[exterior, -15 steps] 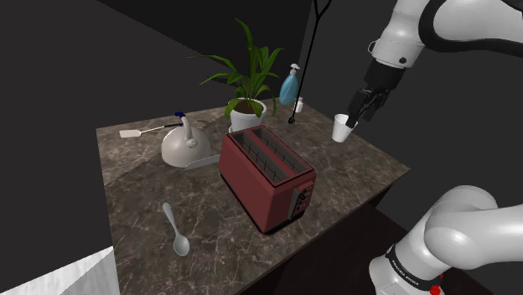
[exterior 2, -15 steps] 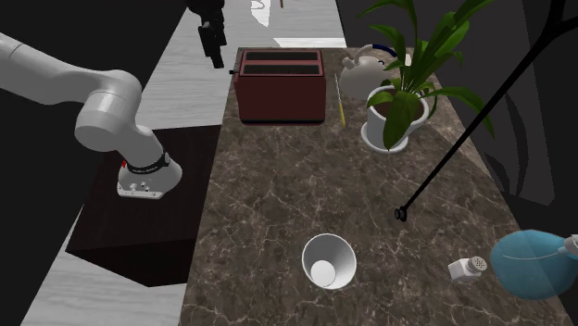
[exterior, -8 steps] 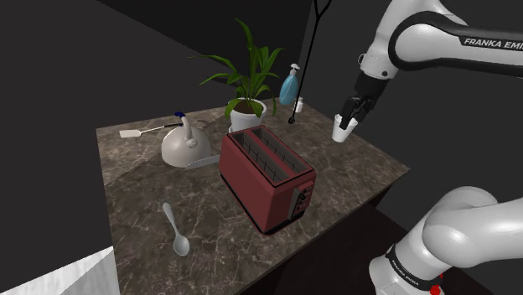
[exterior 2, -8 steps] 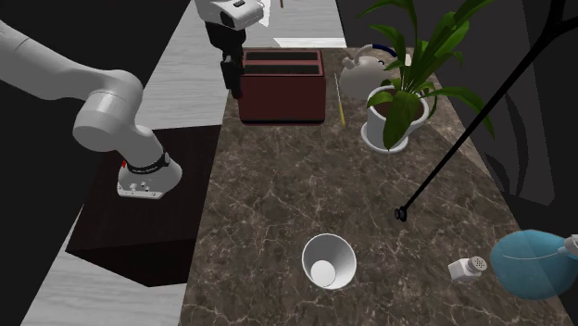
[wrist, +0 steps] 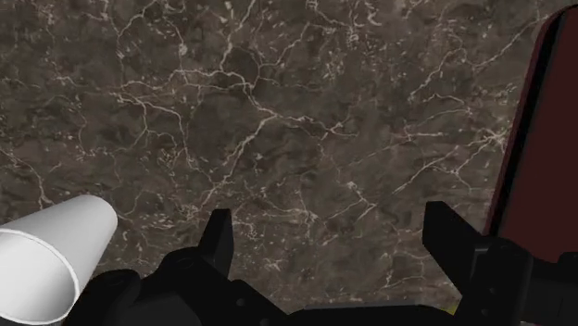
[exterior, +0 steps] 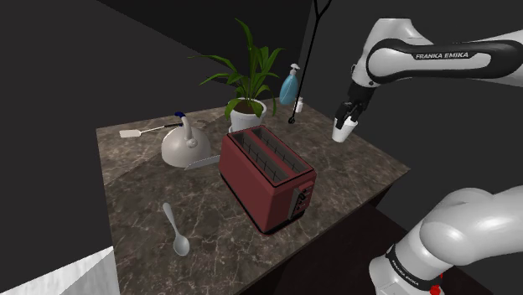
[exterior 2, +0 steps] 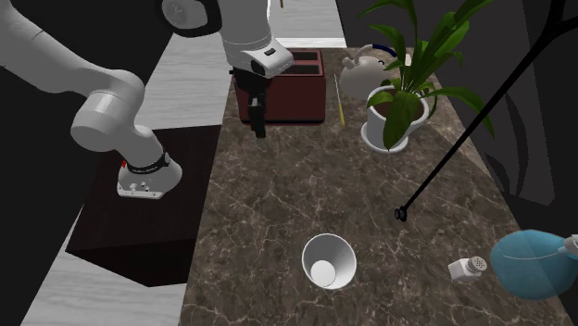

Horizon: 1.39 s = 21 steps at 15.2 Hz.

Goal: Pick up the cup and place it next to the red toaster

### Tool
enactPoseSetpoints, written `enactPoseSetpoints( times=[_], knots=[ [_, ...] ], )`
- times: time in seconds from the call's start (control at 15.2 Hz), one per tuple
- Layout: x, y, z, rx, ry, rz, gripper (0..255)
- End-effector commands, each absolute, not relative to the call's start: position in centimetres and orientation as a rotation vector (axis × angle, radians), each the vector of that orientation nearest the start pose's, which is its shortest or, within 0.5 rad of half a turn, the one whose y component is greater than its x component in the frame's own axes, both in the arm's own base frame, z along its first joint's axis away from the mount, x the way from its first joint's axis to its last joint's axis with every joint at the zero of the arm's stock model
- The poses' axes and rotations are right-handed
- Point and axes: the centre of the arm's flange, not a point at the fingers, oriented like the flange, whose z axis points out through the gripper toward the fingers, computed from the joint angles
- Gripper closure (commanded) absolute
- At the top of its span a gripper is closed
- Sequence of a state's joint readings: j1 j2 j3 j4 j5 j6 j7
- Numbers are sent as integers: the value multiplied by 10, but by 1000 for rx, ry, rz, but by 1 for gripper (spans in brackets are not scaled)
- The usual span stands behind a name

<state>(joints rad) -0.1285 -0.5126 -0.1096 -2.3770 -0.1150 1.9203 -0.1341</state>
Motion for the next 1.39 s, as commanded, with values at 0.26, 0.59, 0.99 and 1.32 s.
enactPoseSetpoints(
  times=[0.26,0.59,0.99,1.32],
  knots=[
    [422,-163,480,-3243,98,-77,0],
    [450,-211,453,-3275,107,-82,0],
    [484,-270,423,-3314,118,-87,0],
    [511,-321,399,-3345,128,-92,0]
  ],
)
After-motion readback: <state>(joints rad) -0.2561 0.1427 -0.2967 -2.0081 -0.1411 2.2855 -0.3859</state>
